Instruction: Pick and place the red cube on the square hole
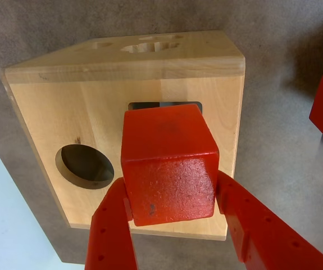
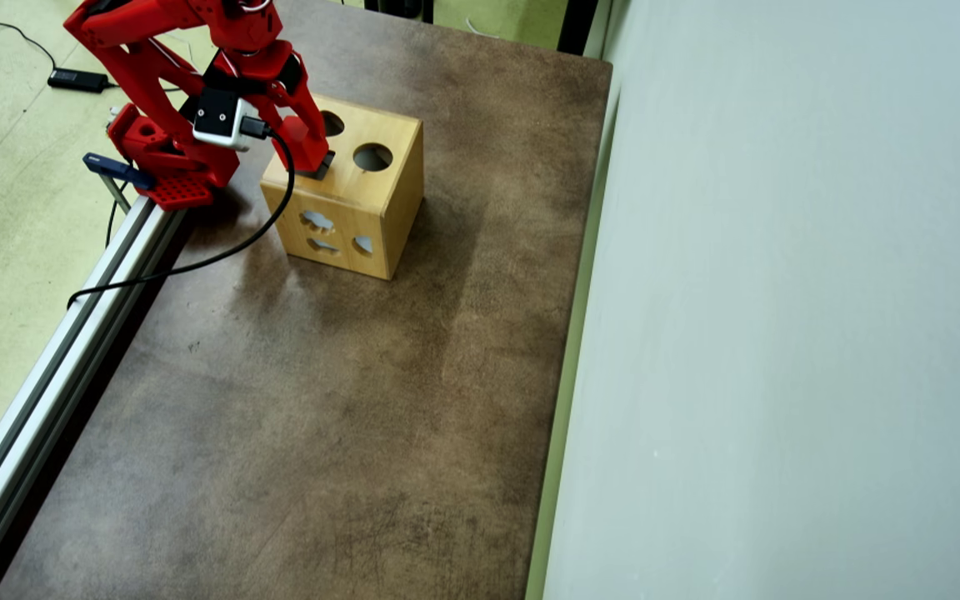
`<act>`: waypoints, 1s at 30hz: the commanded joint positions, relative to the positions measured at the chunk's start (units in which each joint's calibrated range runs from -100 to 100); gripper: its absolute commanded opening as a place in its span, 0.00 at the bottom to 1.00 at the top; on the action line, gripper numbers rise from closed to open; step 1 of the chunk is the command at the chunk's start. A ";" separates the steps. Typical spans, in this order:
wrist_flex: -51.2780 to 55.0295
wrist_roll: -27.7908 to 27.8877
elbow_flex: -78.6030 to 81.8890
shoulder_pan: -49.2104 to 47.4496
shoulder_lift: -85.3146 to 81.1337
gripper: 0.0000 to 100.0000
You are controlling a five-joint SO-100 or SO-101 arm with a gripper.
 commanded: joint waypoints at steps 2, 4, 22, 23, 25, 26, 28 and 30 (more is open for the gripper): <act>0.01 0.34 -0.27 -0.31 0.48 0.02; 0.01 0.34 -0.27 -0.31 1.25 0.02; 0.01 0.34 0.89 -0.39 1.59 0.02; 0.01 0.34 0.89 -0.39 1.59 0.02; 0.01 0.34 0.89 -0.39 1.59 0.02; 0.01 0.34 0.89 -0.39 1.67 0.02; 0.01 0.34 0.89 -0.39 1.67 0.02; -0.07 0.29 0.89 -0.39 1.67 0.02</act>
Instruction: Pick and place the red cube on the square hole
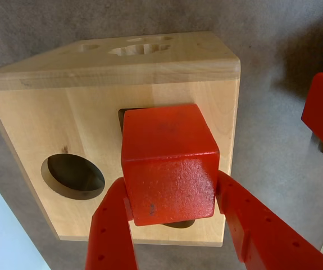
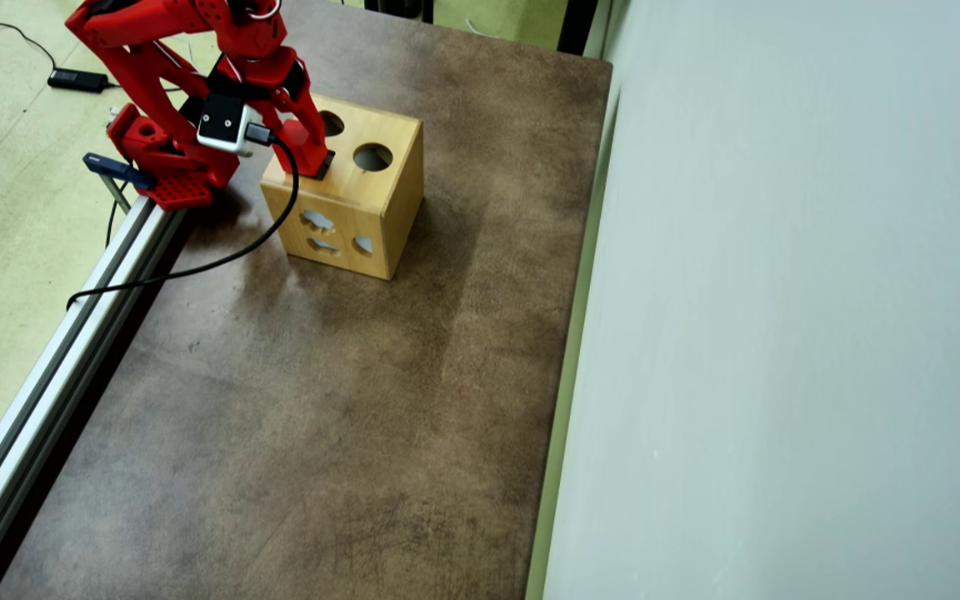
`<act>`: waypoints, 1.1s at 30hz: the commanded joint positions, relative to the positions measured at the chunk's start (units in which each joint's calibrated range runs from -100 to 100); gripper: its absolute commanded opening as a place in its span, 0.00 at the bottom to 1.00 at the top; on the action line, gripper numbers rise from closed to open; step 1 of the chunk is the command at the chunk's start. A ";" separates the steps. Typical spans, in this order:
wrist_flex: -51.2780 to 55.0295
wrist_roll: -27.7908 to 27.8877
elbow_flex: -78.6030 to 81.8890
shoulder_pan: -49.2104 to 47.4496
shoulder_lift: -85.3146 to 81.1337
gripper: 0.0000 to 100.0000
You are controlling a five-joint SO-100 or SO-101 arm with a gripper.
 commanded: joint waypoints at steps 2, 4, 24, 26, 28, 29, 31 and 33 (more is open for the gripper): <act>-0.07 0.29 -0.37 -0.39 -0.11 0.02; -0.07 0.29 -0.37 -0.39 -0.11 0.02; -2.89 -0.15 -0.46 -0.39 -0.19 0.02; -2.89 -0.15 -0.46 -0.39 -0.19 0.02; -2.89 -0.15 -0.37 -0.39 -0.19 0.02; -2.89 -0.15 -0.37 -0.39 -0.19 0.02; -2.89 -0.15 -0.37 -0.46 -0.11 0.02; -2.89 -0.15 -0.37 -1.20 -0.11 0.02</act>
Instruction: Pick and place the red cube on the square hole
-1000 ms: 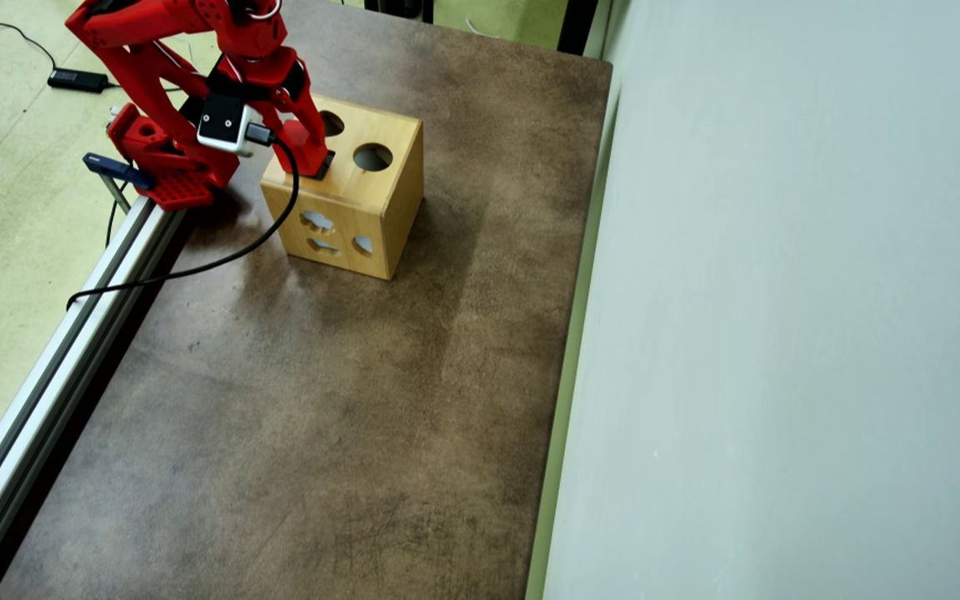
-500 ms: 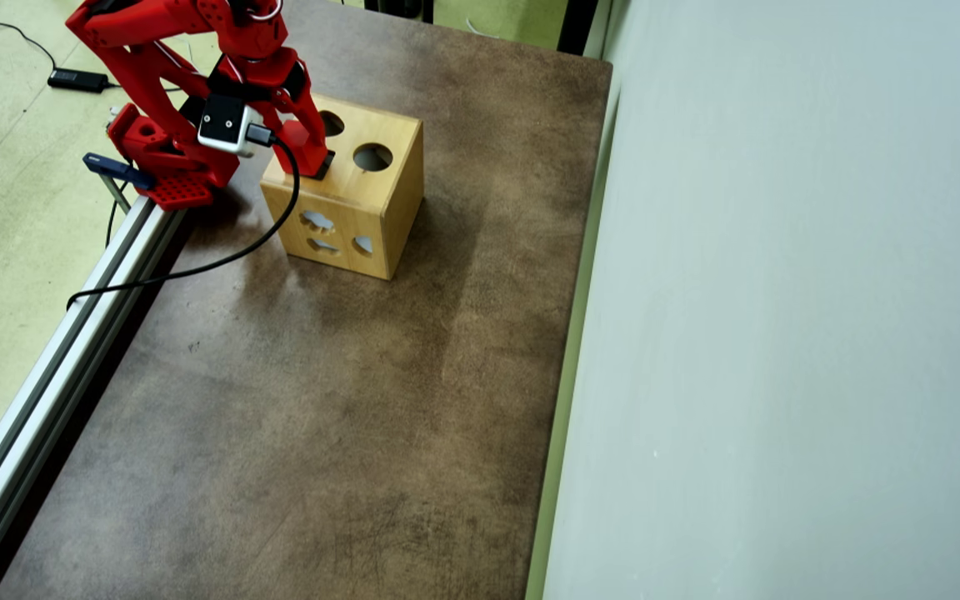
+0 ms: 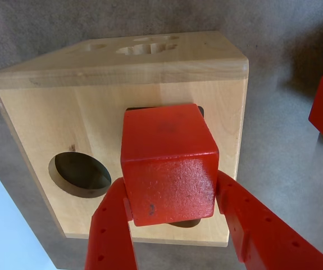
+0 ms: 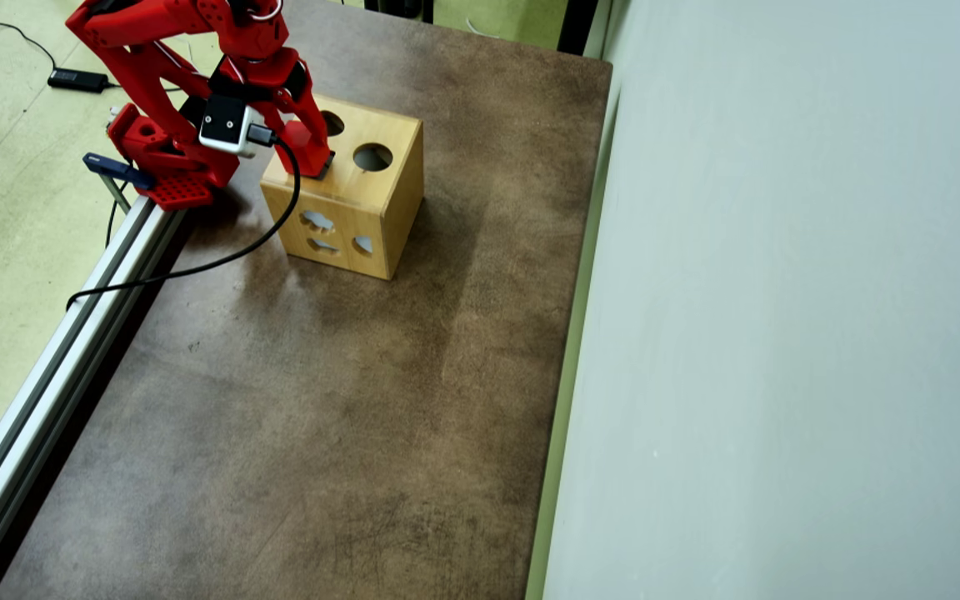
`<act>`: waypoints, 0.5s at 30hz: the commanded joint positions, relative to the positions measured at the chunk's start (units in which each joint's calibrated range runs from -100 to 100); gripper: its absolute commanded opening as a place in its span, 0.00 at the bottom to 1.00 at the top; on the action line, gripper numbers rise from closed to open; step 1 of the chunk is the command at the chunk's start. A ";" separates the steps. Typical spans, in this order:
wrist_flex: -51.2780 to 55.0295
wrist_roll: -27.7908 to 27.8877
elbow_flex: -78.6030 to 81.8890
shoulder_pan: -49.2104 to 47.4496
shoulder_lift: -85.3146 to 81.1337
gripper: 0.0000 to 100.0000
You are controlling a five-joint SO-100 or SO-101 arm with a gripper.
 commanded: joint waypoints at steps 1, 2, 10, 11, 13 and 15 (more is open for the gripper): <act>-0.79 -0.15 -0.37 -1.87 -0.11 0.02; -0.79 -0.15 -0.37 -2.47 -0.11 0.02; -0.79 -0.15 -0.37 -2.69 -0.11 0.02; -0.79 -0.15 -0.37 -2.39 -0.11 0.02; -0.79 -0.15 -0.28 -2.24 -0.11 0.02; -0.79 -0.15 -0.28 -2.17 -0.11 0.02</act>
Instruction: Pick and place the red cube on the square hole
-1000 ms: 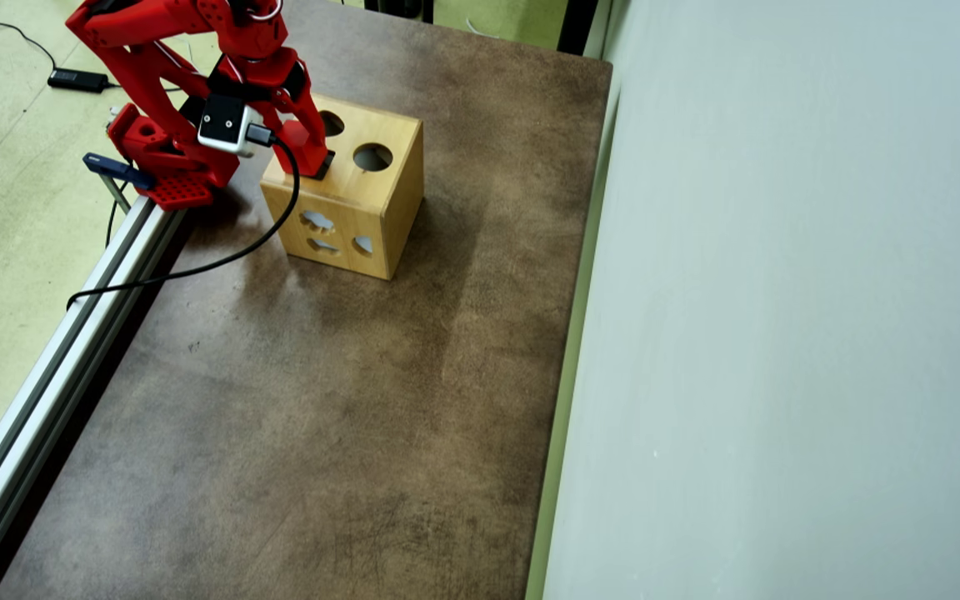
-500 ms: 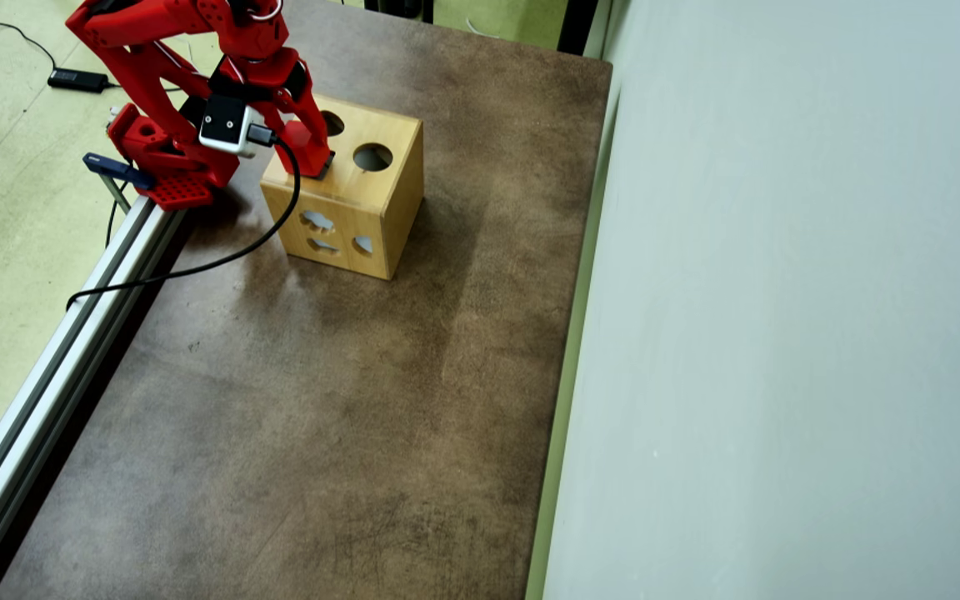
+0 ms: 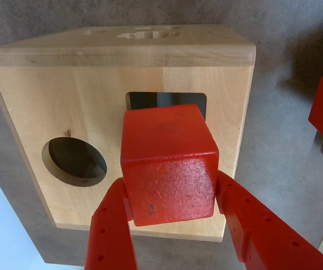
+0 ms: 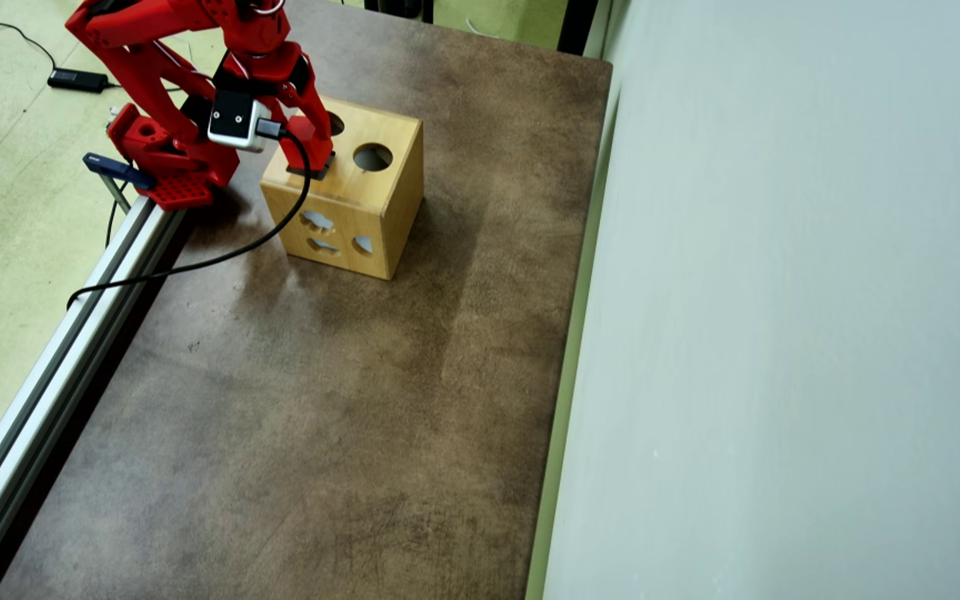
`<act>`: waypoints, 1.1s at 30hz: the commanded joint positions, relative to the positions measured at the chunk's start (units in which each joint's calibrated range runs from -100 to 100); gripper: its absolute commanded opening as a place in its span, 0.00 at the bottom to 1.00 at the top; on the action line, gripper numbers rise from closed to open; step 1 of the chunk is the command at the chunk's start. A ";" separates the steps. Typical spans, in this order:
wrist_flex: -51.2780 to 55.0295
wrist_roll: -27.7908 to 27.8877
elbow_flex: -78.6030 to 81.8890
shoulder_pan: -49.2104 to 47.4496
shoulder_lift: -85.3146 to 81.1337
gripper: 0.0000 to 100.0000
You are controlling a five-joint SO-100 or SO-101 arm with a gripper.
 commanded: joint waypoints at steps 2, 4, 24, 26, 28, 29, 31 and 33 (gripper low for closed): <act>-0.79 -0.20 -0.19 0.27 -0.11 0.02; -0.79 -0.20 0.43 0.35 -0.11 0.02; -0.87 0.00 3.48 0.42 -0.11 0.02; -0.87 0.00 3.74 0.42 -0.11 0.02; -0.87 0.00 3.83 0.42 -0.11 0.02; -0.87 0.00 3.83 0.42 -0.11 0.02; -0.87 0.00 3.83 0.42 -0.02 0.02; -0.87 0.00 3.83 0.42 -0.02 0.02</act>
